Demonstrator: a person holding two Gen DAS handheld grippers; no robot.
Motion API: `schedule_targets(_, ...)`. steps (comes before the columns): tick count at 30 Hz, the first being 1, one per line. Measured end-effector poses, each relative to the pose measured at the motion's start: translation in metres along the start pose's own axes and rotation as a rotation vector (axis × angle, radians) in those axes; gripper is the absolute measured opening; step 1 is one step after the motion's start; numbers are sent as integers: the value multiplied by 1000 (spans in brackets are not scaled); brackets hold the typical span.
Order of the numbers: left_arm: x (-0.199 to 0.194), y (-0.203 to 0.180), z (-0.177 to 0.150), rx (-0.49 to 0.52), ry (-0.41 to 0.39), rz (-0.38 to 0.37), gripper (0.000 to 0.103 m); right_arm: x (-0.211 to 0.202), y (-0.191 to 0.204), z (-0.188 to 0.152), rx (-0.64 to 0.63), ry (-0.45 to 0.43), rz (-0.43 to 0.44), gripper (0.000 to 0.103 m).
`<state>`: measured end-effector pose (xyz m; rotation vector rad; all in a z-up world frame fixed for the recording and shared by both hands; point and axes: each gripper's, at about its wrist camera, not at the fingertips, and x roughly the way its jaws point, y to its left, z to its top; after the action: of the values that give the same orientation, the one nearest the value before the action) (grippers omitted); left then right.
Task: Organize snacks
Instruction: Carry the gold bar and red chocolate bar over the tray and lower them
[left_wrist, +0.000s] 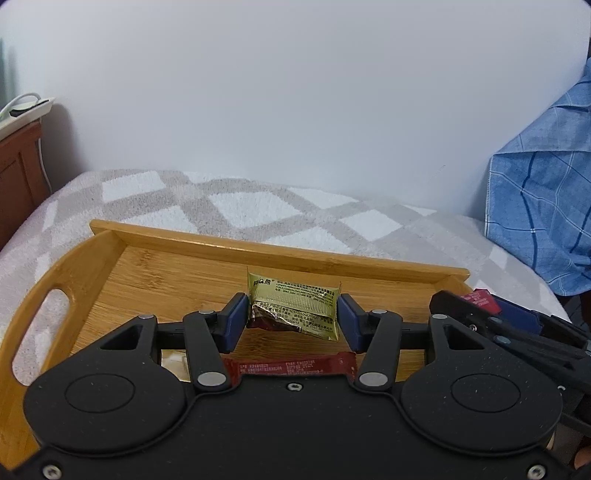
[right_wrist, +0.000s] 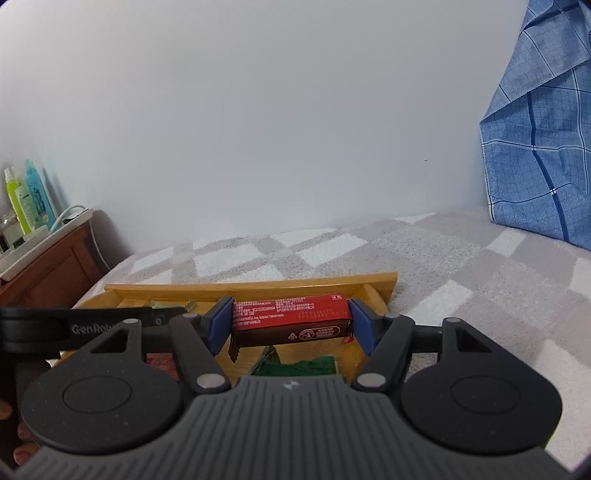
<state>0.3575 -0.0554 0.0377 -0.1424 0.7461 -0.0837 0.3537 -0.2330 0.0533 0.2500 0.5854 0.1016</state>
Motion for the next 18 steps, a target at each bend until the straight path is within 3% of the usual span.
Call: schedule_targets(18,15,-1,-4,5,41,21,53,12,-8,0,48,67,5,71)
